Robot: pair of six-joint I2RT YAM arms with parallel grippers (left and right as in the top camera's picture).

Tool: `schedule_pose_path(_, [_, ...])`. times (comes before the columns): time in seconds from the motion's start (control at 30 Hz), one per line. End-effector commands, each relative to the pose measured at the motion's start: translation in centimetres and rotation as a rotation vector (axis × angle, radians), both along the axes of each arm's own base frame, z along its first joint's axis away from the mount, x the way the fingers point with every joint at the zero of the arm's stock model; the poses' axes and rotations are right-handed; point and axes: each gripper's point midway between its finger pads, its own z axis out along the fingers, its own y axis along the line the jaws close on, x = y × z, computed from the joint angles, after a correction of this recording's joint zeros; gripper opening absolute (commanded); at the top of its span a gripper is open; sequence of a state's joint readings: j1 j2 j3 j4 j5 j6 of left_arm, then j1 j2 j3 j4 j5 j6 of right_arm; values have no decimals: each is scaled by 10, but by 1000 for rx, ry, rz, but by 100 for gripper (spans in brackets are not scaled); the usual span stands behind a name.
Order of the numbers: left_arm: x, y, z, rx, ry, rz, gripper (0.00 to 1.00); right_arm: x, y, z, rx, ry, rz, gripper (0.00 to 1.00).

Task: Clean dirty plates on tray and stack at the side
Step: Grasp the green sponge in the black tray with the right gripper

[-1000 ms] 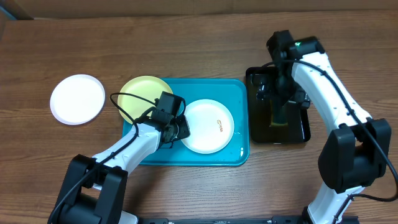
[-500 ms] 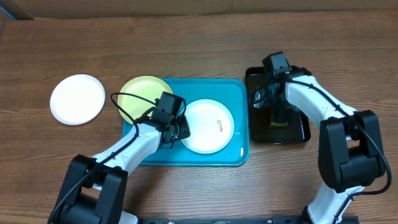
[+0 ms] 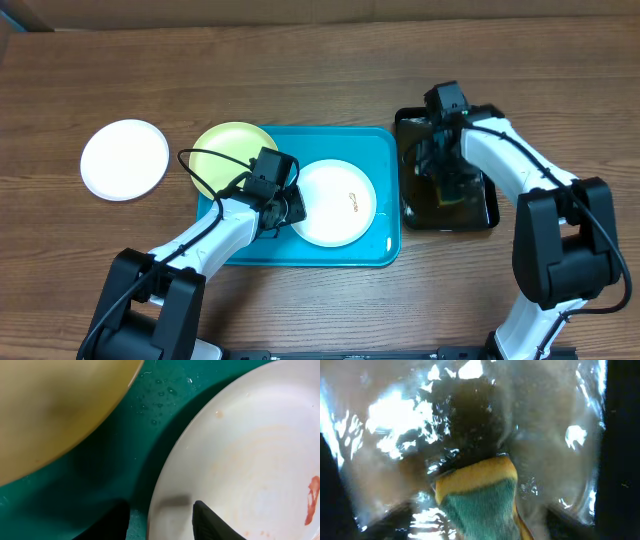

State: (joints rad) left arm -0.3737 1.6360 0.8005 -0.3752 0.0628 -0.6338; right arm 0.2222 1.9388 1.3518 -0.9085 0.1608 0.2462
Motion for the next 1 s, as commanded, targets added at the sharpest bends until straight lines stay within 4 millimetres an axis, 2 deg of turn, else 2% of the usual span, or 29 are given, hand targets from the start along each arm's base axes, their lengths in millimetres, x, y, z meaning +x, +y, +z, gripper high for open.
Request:
schedule_pose_path(0.0, [-20,13,-23,59,81,17,44,6,0,19,6,-13,10,100])
schedule_pose_path(0.2, [-19,13,-23,58,81,17,44,-35,-9,2,-26,137,6,100])
schedule_pose_path(0.3, [-20,13,-23,58,81,17,44,-44,-10,-12,-23,156,7,100])
schedule_pose_path(0.33, [-20,13,-23,58,82,17,43,-47,-8,-16,-11,161,8,95])
schedule_pose_path(0.37, [-20,13,-23,58,82,17,43,-48,-6,-19,-1,161,8,83])
schedule_pose_path(0.4, [-20,13,-23,58,82,17,43,-48,-5,-20,9,159,9,52])
schedule_pose_path(0.43, [-20,13,-23,58,81,17,43,-47,-3,-21,16,155,10,36])
schedule_pose_path(0.47, [-20,13,-23,59,82,17,41,-45,-3,-21,18,146,11,24])
schedule_pose_path(0.5, [-20,13,-23,58,81,17,40,-42,-2,-21,20,136,12,24])
schedule_pose_path(0.53, [-20,13,-23,58,82,17,40,-40,-2,-21,22,127,14,31])
schedule_pose_path(0.57, [-20,13,-23,58,81,17,40,-39,-2,-21,22,124,13,66])
schedule_pose_path(0.6, [-20,13,-23,59,82,17,40,-40,-2,-21,22,127,13,88])
schedule_pose_path(0.63, [-20,13,-23,59,82,17,40,-41,-2,-21,21,132,13,94])
schedule_pose_path(0.67, [-20,13,-23,59,82,17,40,-44,-3,-21,19,142,13,94])
schedule_pose_path(0.73, [-20,13,-23,60,84,17,40,-51,-4,-21,13,170,10,94])
schedule_pose_path(0.77, [-20,13,-23,60,85,17,40,-54,-5,-21,12,183,8,91])
schedule_pose_path(0.8, [-20,13,-23,60,85,17,40,-58,-3,-21,20,200,9,79])
schedule_pose_path(0.87, [-20,13,-23,60,84,18,40,-63,0,-21,42,221,9,39])
schedule_pose_path(0.9, [-20,13,-23,60,84,18,40,-63,1,-21,47,223,9,23])
schedule_pose_path(0.97, [-20,13,-23,59,84,17,40,-62,1,-21,49,219,10,4])
